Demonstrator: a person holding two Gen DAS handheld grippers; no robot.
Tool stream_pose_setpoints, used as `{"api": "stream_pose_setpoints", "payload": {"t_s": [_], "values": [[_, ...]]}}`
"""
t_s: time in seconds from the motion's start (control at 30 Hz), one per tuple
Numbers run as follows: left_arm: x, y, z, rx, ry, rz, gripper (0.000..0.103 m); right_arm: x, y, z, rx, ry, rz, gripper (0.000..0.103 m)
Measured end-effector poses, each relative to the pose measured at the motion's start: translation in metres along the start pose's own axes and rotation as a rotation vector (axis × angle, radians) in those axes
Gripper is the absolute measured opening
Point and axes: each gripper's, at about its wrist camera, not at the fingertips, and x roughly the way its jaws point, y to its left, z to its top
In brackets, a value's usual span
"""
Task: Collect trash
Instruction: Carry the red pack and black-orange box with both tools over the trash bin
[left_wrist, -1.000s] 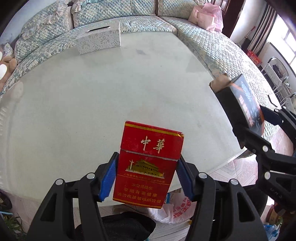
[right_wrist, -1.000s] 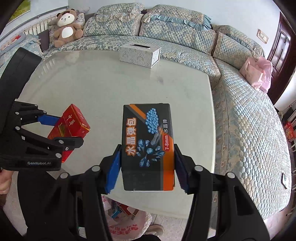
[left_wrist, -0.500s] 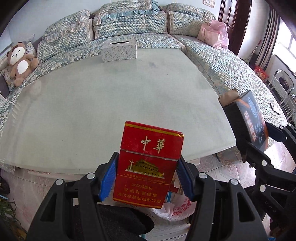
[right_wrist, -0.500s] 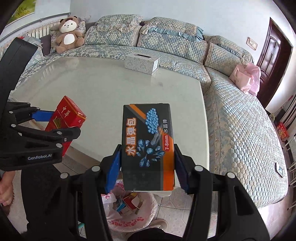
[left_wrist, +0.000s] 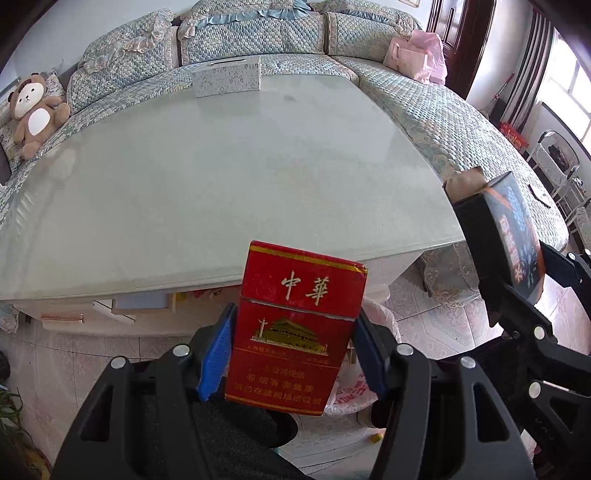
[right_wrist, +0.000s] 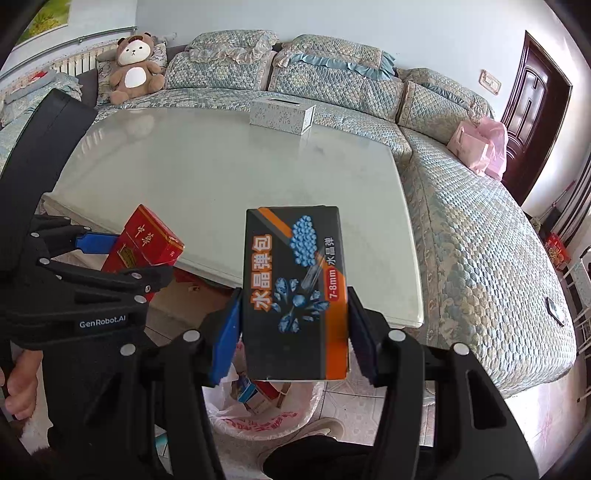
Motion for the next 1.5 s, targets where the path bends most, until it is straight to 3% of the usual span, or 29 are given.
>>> {"api": "stream_pose_setpoints", "payload": {"t_s": [0.53,0.87,1.5], "values": [[0.043,-0.014,-0.043,0.03,0.087,-0.043,0.059,0.022,0.012,-0.038,0.026,0.065,0.002,0.053],[0.081,-0.025,-0.054,0.049,0.157,-0.04,0.059,0.059,0.016,-0.062,0.057,0.156,0.045,0.053],[0.182,-0.033,-0.077,0.049,0.347,-0.065,0.059,0.137,-0.003,-0.111,0.14,0.335,0.032,0.053]]}}
